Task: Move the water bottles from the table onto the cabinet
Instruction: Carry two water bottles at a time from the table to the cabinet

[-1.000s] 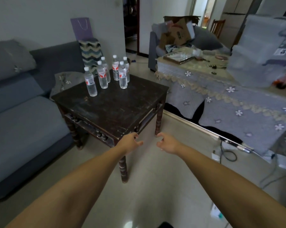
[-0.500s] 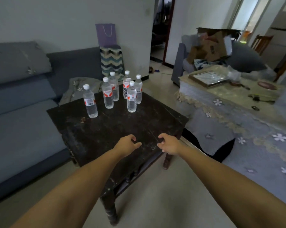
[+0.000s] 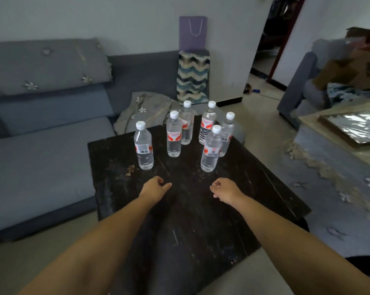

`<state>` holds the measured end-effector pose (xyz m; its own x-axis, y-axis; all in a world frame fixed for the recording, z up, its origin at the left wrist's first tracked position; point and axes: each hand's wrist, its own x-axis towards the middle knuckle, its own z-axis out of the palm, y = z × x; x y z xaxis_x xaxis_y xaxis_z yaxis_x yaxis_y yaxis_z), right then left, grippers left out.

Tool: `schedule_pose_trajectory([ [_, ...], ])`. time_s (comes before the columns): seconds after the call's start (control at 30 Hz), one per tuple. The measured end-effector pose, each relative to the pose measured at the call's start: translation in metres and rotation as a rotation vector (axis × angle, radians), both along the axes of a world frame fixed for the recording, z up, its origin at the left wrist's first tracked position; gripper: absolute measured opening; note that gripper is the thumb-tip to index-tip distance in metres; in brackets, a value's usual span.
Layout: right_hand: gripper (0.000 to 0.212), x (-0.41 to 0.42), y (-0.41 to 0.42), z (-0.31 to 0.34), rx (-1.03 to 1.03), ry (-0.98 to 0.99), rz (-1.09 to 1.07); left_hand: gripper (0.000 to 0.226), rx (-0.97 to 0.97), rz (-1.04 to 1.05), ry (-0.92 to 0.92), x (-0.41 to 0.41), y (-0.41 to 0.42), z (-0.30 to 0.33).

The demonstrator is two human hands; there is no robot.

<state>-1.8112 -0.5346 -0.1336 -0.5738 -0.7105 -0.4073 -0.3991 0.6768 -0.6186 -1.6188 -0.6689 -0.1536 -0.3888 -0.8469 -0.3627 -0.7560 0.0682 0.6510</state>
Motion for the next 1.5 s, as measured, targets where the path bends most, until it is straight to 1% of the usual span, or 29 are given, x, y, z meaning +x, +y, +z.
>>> schedule_pose_trajectory([
  [0.1, 0.017, -0.031, -0.052, -0.012, -0.018, 0.022, -0.112, 0.056, 0.074, 0.232, 0.054, -0.015, -0.053, -0.018],
  [0.13, 0.024, -0.037, -0.064, -0.016, -0.042, 0.03, -0.173, 0.063, 0.083, 0.308, 0.091, -0.019, -0.065, -0.022],
  [0.23, 0.071, -0.048, -0.097, -0.033, -0.191, -0.059, -0.398, 0.086, 0.049, 0.499, 0.204, -0.03, -0.099, -0.037],
  [0.27, 0.081, -0.05, -0.107, -0.039, -0.253, -0.089, -0.449, 0.093, 0.022, 0.535, 0.237, -0.034, -0.11, -0.042],
  [0.33, 0.09, -0.052, -0.119, -0.051, -0.381, -0.141, -0.518, 0.101, -0.044, 0.537, 0.328, -0.038, -0.122, -0.048],
  [0.4, 0.092, -0.055, -0.131, -0.065, -0.45, -0.185, -0.557, 0.099, -0.074, 0.53, 0.403, -0.042, -0.134, -0.056],
  [0.5, 0.092, -0.054, -0.142, -0.074, -0.507, -0.243, -0.641, 0.088, -0.06, 0.561, 0.482, -0.047, -0.144, -0.063],
  [0.6, 0.088, -0.055, -0.152, -0.081, -0.513, -0.23, -0.706, 0.084, -0.059, 0.608, 0.496, -0.05, -0.152, -0.071],
  [0.7, 0.08, -0.056, -0.152, -0.081, -0.482, -0.184, -0.7, 0.078, -0.056, 0.626, 0.485, -0.05, -0.155, -0.072],
  [0.83, 0.072, -0.059, -0.137, -0.076, -0.441, -0.142, -0.61, 0.071, -0.054, 0.527, 0.471, -0.043, -0.146, -0.065],
  [0.9, 0.069, -0.056, -0.127, -0.072, -0.411, -0.145, -0.563, 0.072, -0.04, 0.457, 0.455, -0.04, -0.131, -0.061],
  [1.0, 0.066, -0.048, -0.107, -0.071, -0.366, -0.165, -0.502, 0.073, 0.026, 0.368, 0.422, -0.044, -0.102, -0.059],
  [1.17, 0.061, -0.034, -0.054, -0.069, -0.335, -0.184, -0.483, 0.061, 0.115, 0.277, 0.434, -0.065, -0.045, -0.054],
  [1.23, 0.062, -0.033, -0.021, -0.069, -0.33, -0.19, -0.487, 0.058, 0.158, 0.238, 0.461, -0.073, -0.016, -0.052],
  [1.33, 0.064, -0.041, 0.034, -0.062, -0.325, -0.213, -0.515, 0.058, 0.207, 0.133, 0.452, -0.088, 0.026, -0.048],
  [1.5, 0.06, -0.049, 0.151, -0.046, -0.337, -0.172, -0.61, 0.037, 0.292, -0.148, 0.414, -0.111, 0.106, -0.032],
])
